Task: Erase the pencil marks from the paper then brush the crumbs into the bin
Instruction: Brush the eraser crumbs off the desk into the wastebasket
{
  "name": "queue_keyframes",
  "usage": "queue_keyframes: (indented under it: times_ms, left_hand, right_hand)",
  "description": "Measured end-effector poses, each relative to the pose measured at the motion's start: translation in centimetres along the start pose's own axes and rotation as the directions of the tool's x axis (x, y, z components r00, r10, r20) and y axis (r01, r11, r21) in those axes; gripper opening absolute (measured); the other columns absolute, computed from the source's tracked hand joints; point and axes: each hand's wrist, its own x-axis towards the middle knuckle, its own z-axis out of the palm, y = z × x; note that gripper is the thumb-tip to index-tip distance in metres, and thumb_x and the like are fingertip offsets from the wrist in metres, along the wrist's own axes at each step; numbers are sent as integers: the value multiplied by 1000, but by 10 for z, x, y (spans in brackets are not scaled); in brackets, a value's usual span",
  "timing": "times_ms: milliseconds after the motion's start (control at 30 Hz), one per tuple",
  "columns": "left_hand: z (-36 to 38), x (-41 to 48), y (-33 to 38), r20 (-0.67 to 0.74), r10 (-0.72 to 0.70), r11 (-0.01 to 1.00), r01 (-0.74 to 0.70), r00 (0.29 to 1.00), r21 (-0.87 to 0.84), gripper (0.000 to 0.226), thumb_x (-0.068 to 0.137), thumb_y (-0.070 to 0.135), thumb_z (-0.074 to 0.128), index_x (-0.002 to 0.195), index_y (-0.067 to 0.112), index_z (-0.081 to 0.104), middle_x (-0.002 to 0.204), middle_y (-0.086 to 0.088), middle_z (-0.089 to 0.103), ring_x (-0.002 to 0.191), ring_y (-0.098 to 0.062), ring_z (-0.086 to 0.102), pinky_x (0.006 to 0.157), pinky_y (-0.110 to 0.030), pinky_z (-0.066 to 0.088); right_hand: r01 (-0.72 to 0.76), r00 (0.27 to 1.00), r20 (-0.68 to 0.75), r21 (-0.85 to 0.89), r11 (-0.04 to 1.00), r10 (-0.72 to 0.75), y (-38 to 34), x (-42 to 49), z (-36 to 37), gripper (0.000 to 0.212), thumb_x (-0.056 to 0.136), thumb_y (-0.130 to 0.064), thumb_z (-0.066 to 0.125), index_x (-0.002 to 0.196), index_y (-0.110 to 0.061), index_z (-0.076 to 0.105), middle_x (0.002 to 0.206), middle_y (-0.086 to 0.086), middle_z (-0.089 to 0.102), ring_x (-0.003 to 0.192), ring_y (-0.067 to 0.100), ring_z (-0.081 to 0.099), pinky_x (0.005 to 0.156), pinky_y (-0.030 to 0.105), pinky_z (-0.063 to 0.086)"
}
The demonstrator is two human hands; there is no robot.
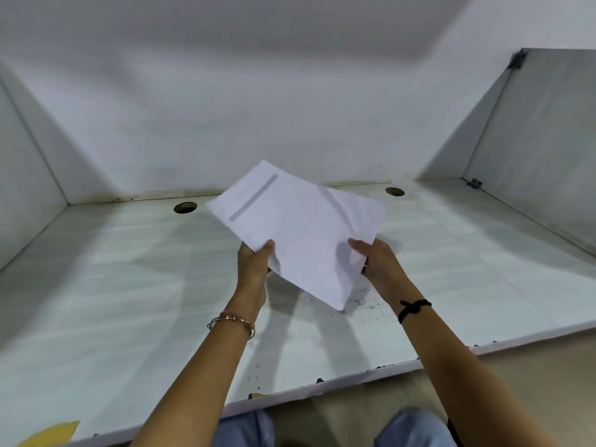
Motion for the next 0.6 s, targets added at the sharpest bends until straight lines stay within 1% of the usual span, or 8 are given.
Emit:
queue_keyframes:
  times_ms: [133,233,300,333,400,467,533,600]
  left_hand:
    - [-36,6,14,-24,-1,994,4,1000,110,26,93,4,60,117,12,59,115,-6,63,102,-23,60,91,-34,49]
    - [-64,5,23,36,11,993,-15,999,118,26,91,6,63,117,11,62,107,-3,66,89,-16,64,77,-24,52]
    - [-79,5,29,64,14,994,-21,998,106,21,91,9,64,112,13,63,99,3,68,83,-8,65,68,-17,53]
    - [-85,6,32,52,12,995,-17,999,96,18,92,13,64,110,14,64,96,5,69,82,-7,65,66,-15,53]
    - [-101,11,37,-44,27,996,-23,999,90,7,93,23,65,97,18,66,91,3,68,80,-10,64,70,-19,52]
    - [-121,21,41,-200,73,994,-55,977,98,10,92,28,66,86,20,65,90,-5,65,82,-19,61,71,-26,49]
    - [-140,27,46,-307,115,990,-84,945,111,10,89,27,69,96,21,66,94,-7,65,85,-22,59,71,-28,49]
    - [-157,28,52,-335,154,983,-111,930,144,18,88,23,70,104,18,64,85,-4,63,79,-21,56,69,-28,48]
  right_hand:
    - [78,981,-161,-163,983,-105,-16,12,7,54,82,-42,71,129,-21,53,118,-1,65,110,16,61,96,35,48]
    - [77,997,32,-416,906,-70,-30,18,20,56,75,-54,71,117,-20,62,100,-5,68,93,11,66,80,26,51]
    - [128,980,197,-622,772,-4,-29,16,39,39,81,-49,69,105,-19,68,84,-6,67,76,11,62,67,22,48]
    - [175,970,240,-644,745,-20,-26,17,49,31,84,-42,68,103,-17,70,86,-4,70,76,12,64,67,25,51]
    - [228,961,260,-563,795,-92,-15,18,72,21,88,-28,67,104,-16,71,97,2,74,86,20,70,78,35,57]
    - [261,957,245,-513,818,-152,-6,15,92,18,89,-22,65,106,-17,70,99,2,73,90,20,70,79,33,56]
    - [293,949,271,-554,779,-164,2,12,108,20,90,-22,64,109,-16,69,100,2,72,88,18,68,74,26,53]
    - [310,940,307,-589,746,-149,8,10,121,23,90,-23,63,111,-15,69,100,3,72,87,18,68,72,24,53]
